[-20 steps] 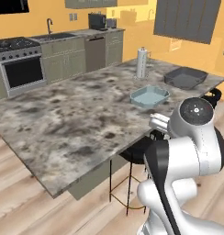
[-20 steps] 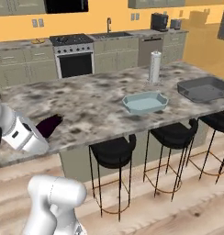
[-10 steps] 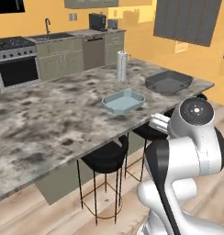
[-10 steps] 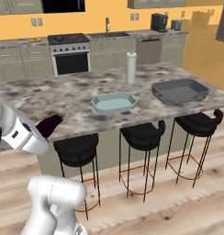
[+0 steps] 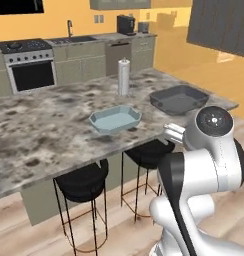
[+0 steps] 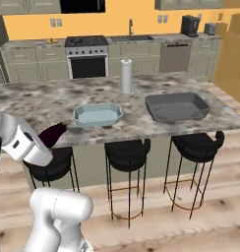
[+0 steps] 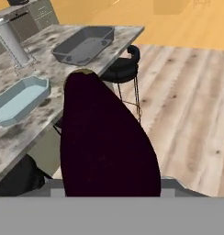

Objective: Place the cold items (eggplant and corn) from the fridge in one tupperware on the dining counter. Place the warm items (kebab skewer and hot dog) in the stove area in another tupperware.

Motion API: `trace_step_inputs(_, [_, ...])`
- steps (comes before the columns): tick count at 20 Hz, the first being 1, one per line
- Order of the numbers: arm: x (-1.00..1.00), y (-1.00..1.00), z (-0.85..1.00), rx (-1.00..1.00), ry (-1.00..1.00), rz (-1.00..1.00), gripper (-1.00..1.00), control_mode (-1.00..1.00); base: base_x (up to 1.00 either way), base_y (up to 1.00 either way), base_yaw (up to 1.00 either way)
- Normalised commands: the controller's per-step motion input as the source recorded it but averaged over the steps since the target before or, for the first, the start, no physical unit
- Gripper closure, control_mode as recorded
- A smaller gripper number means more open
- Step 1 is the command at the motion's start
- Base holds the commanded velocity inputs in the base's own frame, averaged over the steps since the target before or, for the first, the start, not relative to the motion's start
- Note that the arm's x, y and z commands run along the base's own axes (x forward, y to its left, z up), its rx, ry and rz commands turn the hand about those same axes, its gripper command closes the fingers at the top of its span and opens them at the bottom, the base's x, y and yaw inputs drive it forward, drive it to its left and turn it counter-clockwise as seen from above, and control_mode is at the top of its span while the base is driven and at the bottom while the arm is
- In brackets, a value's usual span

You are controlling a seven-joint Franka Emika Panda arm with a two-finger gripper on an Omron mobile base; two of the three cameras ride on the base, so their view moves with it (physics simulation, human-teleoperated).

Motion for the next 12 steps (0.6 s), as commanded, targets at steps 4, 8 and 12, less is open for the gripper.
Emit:
trace_step_inputs(4, [0.0,0.0,0.0,0.0,0.0,0.0,1.0,1.0,0.62,-0.84,0.33])
trace_step_inputs(8, [0.0,0.0,0.0,0.0,0.0,0.0,1.0,1.0,0.6,-0.37,0.17])
trace_step_inputs(12, [0.0,0.0,0.0,0.0,0.0,0.0,1.0,1.0,0.51,0.0,0.01])
